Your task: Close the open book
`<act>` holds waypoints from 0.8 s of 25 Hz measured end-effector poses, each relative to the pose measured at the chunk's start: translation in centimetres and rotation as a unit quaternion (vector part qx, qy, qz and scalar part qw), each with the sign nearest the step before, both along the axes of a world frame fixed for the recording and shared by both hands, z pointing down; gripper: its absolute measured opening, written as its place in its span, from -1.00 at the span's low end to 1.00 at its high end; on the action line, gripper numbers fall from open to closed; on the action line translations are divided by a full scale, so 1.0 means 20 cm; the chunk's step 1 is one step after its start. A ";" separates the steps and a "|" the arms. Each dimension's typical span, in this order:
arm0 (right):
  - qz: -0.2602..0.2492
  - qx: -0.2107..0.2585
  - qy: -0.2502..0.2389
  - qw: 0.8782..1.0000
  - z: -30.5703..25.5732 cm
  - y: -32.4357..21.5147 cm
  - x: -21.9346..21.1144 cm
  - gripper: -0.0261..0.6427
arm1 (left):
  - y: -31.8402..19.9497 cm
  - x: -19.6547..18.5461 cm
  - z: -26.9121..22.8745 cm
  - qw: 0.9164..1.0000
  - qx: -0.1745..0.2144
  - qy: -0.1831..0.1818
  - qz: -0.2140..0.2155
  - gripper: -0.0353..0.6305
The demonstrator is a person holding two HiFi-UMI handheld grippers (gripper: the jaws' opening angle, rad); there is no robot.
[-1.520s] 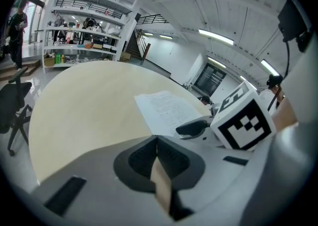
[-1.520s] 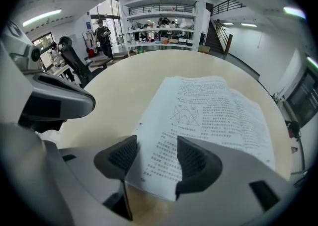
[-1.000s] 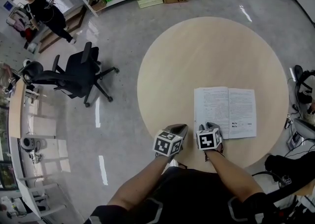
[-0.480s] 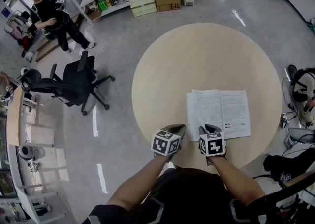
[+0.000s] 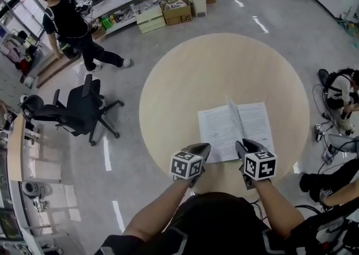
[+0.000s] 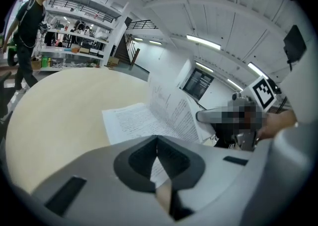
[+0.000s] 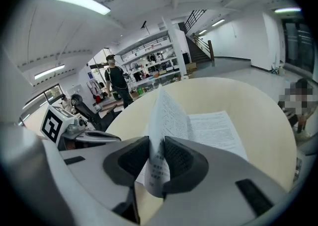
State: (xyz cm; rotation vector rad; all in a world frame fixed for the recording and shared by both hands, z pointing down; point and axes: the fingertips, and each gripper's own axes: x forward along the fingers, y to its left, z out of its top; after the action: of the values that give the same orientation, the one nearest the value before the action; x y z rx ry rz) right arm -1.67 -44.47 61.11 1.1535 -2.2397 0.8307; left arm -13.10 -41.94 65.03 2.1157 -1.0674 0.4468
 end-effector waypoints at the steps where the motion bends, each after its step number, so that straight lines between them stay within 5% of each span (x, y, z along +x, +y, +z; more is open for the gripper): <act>1: 0.006 -0.001 -0.002 1.000 0.00 -0.01 0.05 -0.65 | 0.00 0.02 -0.01 1.000 0.002 0.001 0.003 -0.94; 20: 0.082 -0.085 -0.147 0.982 0.38 -0.21 0.65 -0.52 | 0.07 0.23 -0.09 1.000 -0.002 -0.020 0.006 -0.94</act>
State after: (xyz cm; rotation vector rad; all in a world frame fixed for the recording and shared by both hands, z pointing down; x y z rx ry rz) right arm 11.26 -48.65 68.76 1.2109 -2.2665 1.3095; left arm -8.54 -40.48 63.27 2.1193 -1.0750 0.4987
